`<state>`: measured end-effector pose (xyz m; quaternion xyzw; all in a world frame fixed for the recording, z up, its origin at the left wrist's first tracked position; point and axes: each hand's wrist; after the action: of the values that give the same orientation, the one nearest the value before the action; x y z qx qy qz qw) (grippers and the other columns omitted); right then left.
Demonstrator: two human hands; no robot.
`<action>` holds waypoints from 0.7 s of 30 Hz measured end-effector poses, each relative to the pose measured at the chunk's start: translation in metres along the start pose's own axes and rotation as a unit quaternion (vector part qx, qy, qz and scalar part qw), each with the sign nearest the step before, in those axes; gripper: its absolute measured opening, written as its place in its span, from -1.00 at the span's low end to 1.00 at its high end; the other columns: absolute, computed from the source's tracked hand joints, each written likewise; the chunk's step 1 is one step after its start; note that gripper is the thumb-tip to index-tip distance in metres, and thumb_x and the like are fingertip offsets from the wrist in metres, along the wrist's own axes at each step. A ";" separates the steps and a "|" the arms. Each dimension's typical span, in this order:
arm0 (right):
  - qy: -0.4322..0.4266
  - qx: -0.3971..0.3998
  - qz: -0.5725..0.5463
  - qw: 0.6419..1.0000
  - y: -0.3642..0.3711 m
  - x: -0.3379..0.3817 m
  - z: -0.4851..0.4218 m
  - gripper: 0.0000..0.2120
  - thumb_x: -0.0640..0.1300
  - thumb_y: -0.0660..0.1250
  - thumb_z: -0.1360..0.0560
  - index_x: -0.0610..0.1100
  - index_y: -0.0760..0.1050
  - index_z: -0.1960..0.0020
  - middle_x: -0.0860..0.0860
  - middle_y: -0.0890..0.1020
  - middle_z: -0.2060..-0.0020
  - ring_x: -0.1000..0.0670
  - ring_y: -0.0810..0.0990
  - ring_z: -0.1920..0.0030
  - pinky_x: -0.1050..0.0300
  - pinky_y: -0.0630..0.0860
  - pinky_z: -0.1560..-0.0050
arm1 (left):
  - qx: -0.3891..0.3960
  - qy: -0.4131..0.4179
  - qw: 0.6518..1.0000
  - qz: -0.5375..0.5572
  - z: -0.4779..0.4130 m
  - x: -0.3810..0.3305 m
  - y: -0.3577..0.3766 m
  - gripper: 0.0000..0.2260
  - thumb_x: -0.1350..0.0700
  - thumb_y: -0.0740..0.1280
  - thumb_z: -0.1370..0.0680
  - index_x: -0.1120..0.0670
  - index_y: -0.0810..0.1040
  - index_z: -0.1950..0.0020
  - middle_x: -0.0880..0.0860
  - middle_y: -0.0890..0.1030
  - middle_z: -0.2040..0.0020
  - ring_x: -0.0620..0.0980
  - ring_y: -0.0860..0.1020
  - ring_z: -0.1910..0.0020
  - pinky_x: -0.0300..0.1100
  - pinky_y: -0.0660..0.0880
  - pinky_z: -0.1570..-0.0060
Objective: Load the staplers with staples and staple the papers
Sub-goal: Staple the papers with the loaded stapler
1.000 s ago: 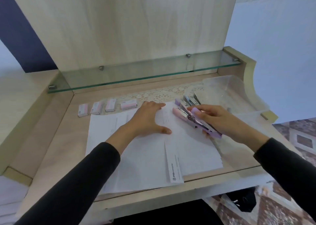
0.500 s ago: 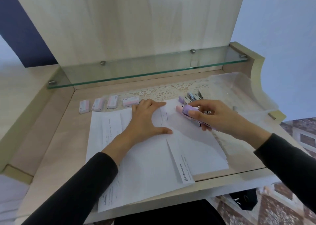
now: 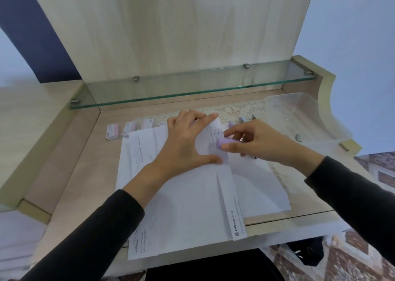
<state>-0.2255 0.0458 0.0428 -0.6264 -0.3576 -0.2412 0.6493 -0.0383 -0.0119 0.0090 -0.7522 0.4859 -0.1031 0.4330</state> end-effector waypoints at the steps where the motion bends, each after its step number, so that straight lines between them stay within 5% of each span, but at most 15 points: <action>1: -0.007 0.007 0.007 1.000 0.002 0.001 0.000 -0.74 0.03 0.40 -0.38 -0.15 0.56 0.09 -0.12 0.57 0.33 0.17 0.47 0.48 0.60 0.30 0.37 | -0.002 0.001 1.000 -0.001 0.000 -0.001 0.000 -0.27 -0.29 0.36 -0.25 0.09 0.45 -0.29 0.06 0.47 -0.05 -0.06 0.33 -0.09 -0.24 0.11 -0.03; 4: -0.021 0.012 0.012 1.000 0.008 0.002 0.003 -0.56 -0.02 0.44 -0.36 -0.42 0.40 0.22 -0.18 0.31 0.42 -0.02 0.26 0.41 0.56 0.25 0.34 | -0.008 0.008 1.000 0.009 0.000 -0.002 -0.001 -0.35 -0.23 0.36 -0.32 0.10 0.45 -0.30 0.08 0.48 -0.05 -0.05 0.34 -0.08 -0.16 0.16 -0.06; 7: -0.031 0.001 0.016 0.999 0.011 0.004 0.004 -0.51 -0.02 0.45 -0.34 -0.40 0.29 0.33 -0.05 0.19 0.47 0.02 0.15 0.41 0.48 0.22 0.29 | -0.005 0.017 0.999 0.027 0.002 -0.002 -0.003 -0.39 -0.17 0.36 -0.36 0.12 0.42 -0.32 0.11 0.49 -0.05 -0.03 0.35 -0.07 -0.07 0.26 -0.06; 10: -0.031 -0.004 0.012 0.999 0.013 0.004 0.004 -0.53 -0.04 0.45 -0.34 -0.31 0.24 0.38 0.02 0.15 0.51 0.01 0.13 0.40 0.34 0.29 0.00 | 0.000 0.024 0.999 0.024 0.004 0.000 -0.004 -0.38 -0.15 0.35 -0.37 0.12 0.40 -0.34 0.13 0.49 -0.06 -0.02 0.34 -0.09 -0.06 0.28 -0.04; 13: -0.037 -0.001 0.005 0.999 0.014 0.006 0.006 -0.55 -0.07 0.44 -0.36 -0.27 0.22 0.40 0.03 0.13 0.51 -0.03 0.11 0.38 0.33 0.13 -0.30 | 0.000 0.029 0.999 0.021 0.005 0.000 -0.005 -0.39 -0.15 0.34 -0.37 0.13 0.41 -0.33 0.14 0.50 -0.07 -0.01 0.35 -0.10 -0.04 0.28 -0.05; 18: -0.045 -0.005 0.001 0.999 0.014 0.001 0.003 -0.51 -0.05 0.44 -0.36 -0.17 0.13 0.42 0.05 0.11 0.51 -0.07 0.12 0.37 0.32 0.24 -0.22 | 0.005 0.042 0.999 0.028 0.004 0.001 -0.008 -0.41 -0.13 0.36 -0.37 0.08 0.38 -0.34 0.12 0.50 -0.07 -0.01 0.36 -0.10 -0.04 0.29 -0.09; 21: -0.039 -0.003 -0.012 0.999 0.012 -0.004 0.003 -0.53 -0.05 0.44 -0.36 -0.18 0.16 0.42 0.08 0.12 0.52 -0.21 0.55 0.22 0.51 0.21 0.08 | 0.023 0.018 0.999 0.039 0.005 0.003 -0.013 -0.39 -0.12 0.33 -0.39 0.08 0.34 -0.39 0.03 0.51 -0.09 -0.08 0.38 -0.10 -0.16 0.23 -0.14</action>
<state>-0.2190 0.0491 0.0323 -0.6332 -0.3890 -0.2252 0.6301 -0.0258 -0.0102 0.0147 -0.7202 0.5203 -0.1106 0.4453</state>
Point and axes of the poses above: each hand's wrist, its own z-axis away from the middle knuckle, its own y-axis out of the palm, x = y × z
